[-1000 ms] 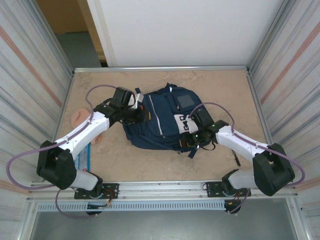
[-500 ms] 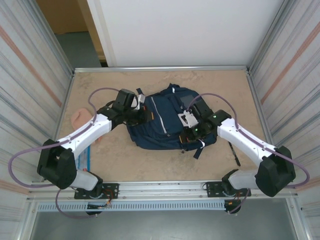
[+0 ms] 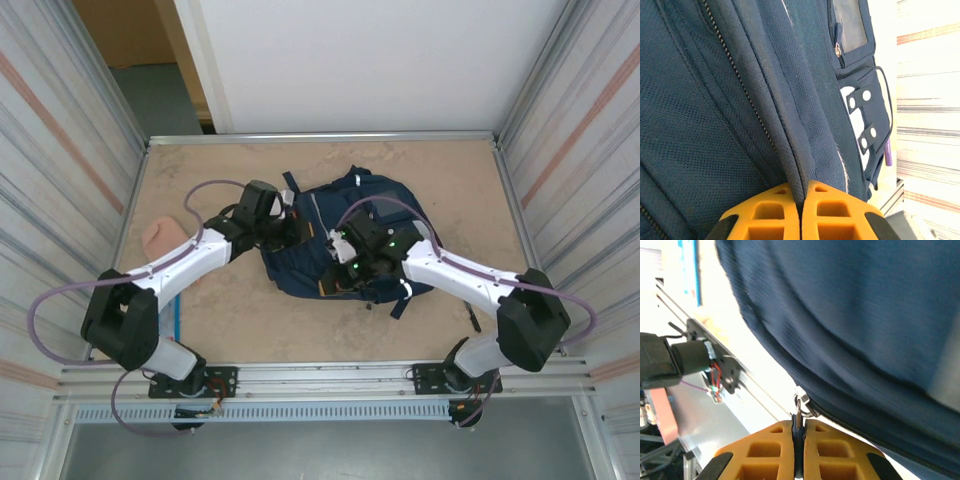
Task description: Pack books, pencil case, and school supplies into a backpack
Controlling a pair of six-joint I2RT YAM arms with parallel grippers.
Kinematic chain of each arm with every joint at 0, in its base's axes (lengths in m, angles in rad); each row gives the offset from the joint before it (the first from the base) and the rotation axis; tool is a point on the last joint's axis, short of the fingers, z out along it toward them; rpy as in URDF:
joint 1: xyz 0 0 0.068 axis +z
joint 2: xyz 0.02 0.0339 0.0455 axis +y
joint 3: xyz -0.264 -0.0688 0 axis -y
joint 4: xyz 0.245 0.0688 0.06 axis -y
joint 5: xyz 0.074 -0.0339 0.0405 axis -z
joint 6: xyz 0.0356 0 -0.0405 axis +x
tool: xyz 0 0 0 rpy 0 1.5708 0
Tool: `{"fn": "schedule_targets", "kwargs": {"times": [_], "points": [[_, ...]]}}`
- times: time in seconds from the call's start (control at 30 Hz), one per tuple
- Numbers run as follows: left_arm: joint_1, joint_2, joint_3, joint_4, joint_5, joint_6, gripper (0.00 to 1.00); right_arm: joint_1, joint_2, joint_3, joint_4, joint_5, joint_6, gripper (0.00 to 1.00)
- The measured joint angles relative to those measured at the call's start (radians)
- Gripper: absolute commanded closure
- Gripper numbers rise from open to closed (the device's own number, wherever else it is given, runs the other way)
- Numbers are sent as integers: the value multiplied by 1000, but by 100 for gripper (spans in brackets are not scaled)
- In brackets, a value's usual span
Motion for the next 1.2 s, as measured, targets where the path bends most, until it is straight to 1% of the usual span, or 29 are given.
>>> {"fn": "schedule_targets", "kwargs": {"times": [0.03, 0.2, 0.33, 0.37, 0.47, 0.5, 0.63, 0.8, 0.9, 1.0, 1.07, 1.2], "points": [[-1, 8, 0, 4, 1, -3, 100, 11, 12, 3, 24, 7, 17, 98], [-2, 37, 0, 22, 12, -22, 100, 61, 46, 3, 99, 74, 72, 86], [-2, 45, 0, 24, 12, -20, 100, 80, 51, 3, 129, 98, 81, 80], [-2, 47, 0, 26, 12, -17, 100, 84, 51, 2, 134, 106, 79, 76], [-2, 62, 0, 31, 28, -1, 100, 97, 37, -20, 157, 114, 57, 57], [-2, 72, 0, 35, 35, 4, 100, 101, 21, -32, 161, 117, 45, 54], [-2, 108, 0, 51, 61, 17, 100, 109, -74, -61, 140, 152, -17, 50], [-2, 111, 0, 53, 75, 32, 100, 110, -233, -61, 72, 292, -127, 47], [-2, 111, 0, 52, 77, 36, 100, 108, -294, -61, 24, 391, -196, 46], [-2, 111, 0, 51, 81, 36, 100, 96, -307, -61, -20, 470, -266, 46], [-5, 110, 0, 51, 82, 36, 100, 87, -299, -61, -48, 501, -314, 46], [-21, 101, 1, 41, 83, 36, 100, 80, -289, -86, -48, 524, -450, 46]]}}
